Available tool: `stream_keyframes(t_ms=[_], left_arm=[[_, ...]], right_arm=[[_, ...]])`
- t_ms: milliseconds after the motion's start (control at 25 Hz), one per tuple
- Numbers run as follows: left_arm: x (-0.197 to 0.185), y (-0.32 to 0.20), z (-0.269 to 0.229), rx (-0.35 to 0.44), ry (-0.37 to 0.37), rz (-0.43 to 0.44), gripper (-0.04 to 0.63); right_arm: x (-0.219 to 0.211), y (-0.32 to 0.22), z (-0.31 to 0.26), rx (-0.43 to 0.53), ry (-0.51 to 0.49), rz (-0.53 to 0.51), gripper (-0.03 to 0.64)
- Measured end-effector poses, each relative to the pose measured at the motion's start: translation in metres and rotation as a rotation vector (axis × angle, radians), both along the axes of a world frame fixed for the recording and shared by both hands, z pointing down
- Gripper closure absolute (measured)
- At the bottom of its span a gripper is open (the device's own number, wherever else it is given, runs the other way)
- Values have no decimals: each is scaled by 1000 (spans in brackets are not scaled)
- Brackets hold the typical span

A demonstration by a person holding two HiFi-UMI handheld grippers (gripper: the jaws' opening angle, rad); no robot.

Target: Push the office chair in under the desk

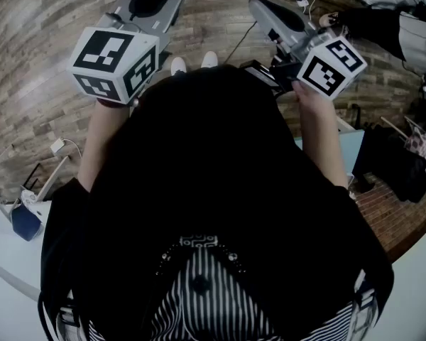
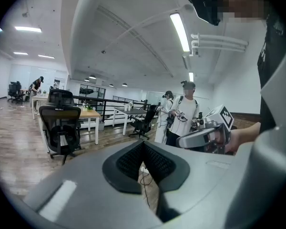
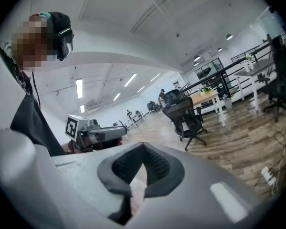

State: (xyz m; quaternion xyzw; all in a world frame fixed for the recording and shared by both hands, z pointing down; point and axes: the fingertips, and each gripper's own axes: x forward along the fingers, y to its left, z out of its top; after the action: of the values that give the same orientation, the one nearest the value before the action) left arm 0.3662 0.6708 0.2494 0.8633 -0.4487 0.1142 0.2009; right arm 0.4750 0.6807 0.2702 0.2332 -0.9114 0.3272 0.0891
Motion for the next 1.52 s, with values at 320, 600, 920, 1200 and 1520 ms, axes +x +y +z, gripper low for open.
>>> stream_keyframes(t_ms=[320,600,920,1200,1520], left_arm=[[16,-6,7,-7,1,-22,594],[23,-7,22,-23,-14,-20,594],[75,-9,15,-10,-56,-21,595],[71,-41,16,0,-41,-5,595],[78,-103,24,31,-3,63,595]], right_arm=[[14,-3,5,7,-26,-59,617],[21,-5,31,-33,-61,-27,617],[78,-18,32,-58,-113,-26,617],[73,-48,37,-76,-111,-1,617],[89,-101,47,-90,-105,91,617]])
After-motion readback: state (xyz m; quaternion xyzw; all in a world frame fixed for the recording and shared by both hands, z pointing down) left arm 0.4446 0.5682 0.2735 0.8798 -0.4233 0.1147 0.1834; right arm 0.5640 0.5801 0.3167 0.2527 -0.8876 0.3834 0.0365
